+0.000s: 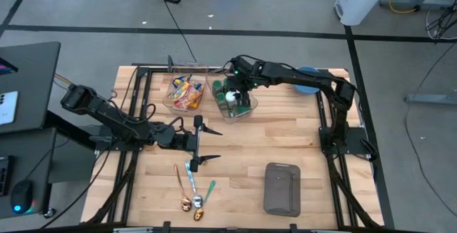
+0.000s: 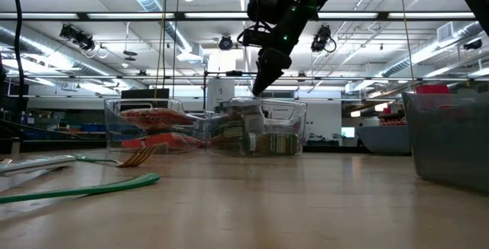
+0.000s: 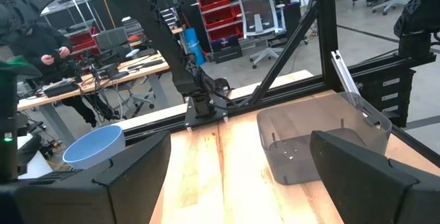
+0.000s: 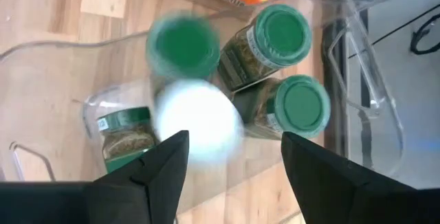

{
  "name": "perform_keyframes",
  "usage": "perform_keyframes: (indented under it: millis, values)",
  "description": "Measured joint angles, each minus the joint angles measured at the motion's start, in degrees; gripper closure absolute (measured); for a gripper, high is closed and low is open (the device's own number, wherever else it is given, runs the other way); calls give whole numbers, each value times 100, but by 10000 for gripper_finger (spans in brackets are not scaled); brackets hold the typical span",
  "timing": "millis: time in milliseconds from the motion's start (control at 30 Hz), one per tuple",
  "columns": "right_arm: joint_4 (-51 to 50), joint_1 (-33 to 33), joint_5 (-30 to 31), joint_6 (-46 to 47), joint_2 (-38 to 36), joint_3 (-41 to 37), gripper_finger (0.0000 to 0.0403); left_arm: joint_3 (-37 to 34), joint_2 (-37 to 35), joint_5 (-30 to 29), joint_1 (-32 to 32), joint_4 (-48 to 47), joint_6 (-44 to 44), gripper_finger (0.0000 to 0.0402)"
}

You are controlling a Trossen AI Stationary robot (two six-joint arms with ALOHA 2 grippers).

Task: Pick & Place Food Item
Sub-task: Put the white spice bottle into the right transparent bin

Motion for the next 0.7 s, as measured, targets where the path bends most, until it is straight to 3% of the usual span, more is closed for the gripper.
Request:
perform_keyframes:
  millis: [433,700]
  values:
    - [-169,37,-61,8,26,0,165,0,0,1,0,0,2,47]
    - [-1066,770,-575,-255,17,0,165,-2,0,0,0,-4,7,47]
